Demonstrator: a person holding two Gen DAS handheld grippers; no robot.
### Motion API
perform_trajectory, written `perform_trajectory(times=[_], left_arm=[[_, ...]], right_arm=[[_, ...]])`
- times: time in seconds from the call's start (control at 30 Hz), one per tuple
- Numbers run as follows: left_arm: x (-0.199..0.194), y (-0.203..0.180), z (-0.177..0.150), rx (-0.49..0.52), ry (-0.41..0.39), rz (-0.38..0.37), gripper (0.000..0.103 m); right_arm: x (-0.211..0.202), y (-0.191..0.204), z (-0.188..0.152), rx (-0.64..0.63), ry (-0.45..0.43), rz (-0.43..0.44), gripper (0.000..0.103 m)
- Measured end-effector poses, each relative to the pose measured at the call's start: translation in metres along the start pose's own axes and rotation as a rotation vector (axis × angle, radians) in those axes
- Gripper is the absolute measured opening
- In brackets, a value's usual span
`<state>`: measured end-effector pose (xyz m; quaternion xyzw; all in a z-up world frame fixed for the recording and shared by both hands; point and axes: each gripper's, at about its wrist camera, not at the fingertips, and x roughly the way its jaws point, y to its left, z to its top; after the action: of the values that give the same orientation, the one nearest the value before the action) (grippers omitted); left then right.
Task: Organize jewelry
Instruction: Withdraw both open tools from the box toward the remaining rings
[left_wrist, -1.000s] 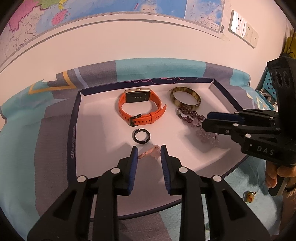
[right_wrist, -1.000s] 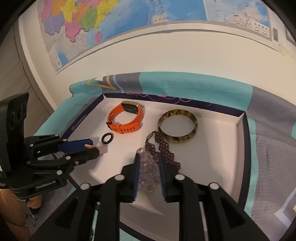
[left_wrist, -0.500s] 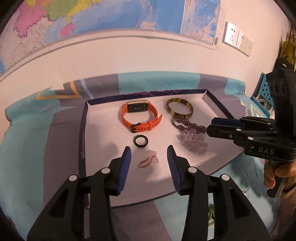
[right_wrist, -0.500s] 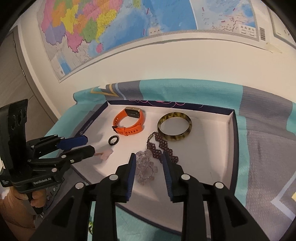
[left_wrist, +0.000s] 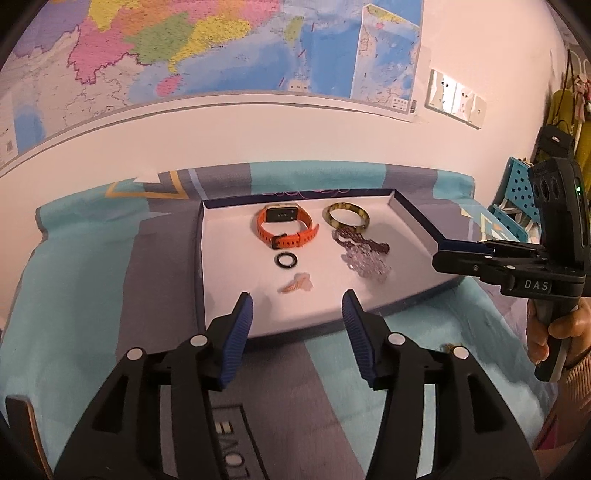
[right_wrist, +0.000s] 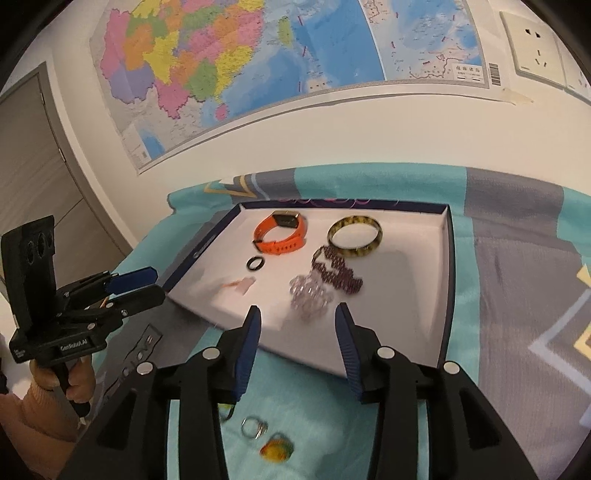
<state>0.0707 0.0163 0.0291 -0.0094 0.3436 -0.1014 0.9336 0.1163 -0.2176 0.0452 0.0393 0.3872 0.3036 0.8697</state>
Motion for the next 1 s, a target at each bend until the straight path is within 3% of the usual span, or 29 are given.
perform_trajectory(times=[0.53, 1.0], left_arm=[[0.001, -0.023, -0.045, 0.018, 0.092, -0.082, 0.052], [0.014, -0.046, -0.061, 0.054, 0.160, -0.128, 0.052]], right_arm=[[-0.017, 0.005, -0.070, 0.049, 0.073, -0.012, 0.041], [-0.014, 0.019, -0.084, 0.014, 0.113, -0.045, 0.047]])
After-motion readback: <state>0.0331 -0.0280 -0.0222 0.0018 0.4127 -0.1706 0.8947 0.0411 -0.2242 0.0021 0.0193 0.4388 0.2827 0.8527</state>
